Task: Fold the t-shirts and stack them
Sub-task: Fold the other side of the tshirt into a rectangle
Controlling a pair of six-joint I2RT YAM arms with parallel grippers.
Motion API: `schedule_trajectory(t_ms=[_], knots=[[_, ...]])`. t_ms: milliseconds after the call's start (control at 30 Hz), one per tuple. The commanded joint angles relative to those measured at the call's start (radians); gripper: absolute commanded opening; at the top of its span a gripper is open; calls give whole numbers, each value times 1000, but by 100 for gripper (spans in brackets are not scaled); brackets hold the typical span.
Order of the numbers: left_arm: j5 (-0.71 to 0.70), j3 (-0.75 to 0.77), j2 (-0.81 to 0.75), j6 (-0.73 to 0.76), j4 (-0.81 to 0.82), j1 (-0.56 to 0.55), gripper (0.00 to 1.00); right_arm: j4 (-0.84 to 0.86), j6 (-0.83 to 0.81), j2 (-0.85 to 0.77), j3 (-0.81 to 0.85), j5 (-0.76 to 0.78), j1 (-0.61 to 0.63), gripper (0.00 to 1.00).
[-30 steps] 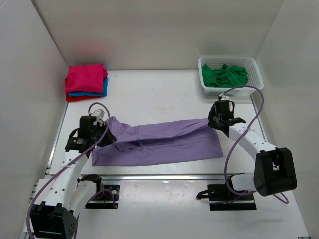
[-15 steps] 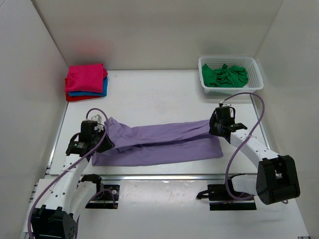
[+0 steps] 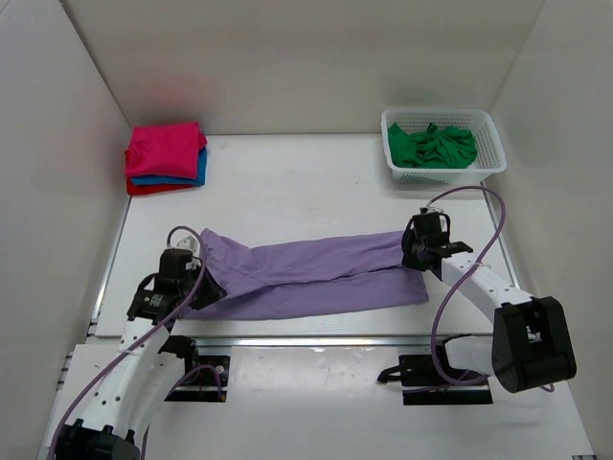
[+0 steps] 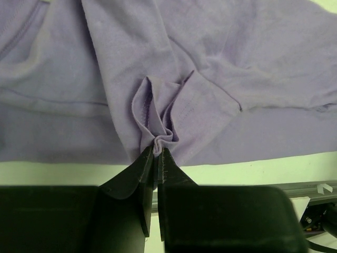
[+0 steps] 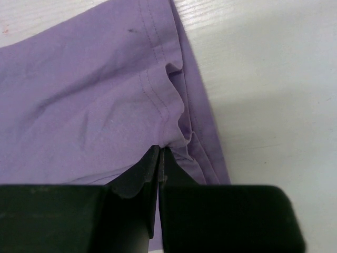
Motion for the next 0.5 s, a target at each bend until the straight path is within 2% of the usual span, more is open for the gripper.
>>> schedule_trajectory(t_ms=[0,167,333,367,400,467], knots=[[-16,-38,-38,-57,-36,-24,0,18,7,1,-2,14,15,0],[-92,-31,-52,-75,-83,-44,0,21,7,9,-8,14,14,0],[-56,-44,-35,-77,-65,-55,0,18,10,3,-8,11,9,0],[-46,-50,-38,-86,-47,-65,5,14,5,1,-8,6,2,0],[-20,-55,-48,-92,-34,-70,24,20,-4,7,-8,4,-3,0],[-10,-22,-47,-85,-17,-56,42,23,4,12,-8,0,-7,0]])
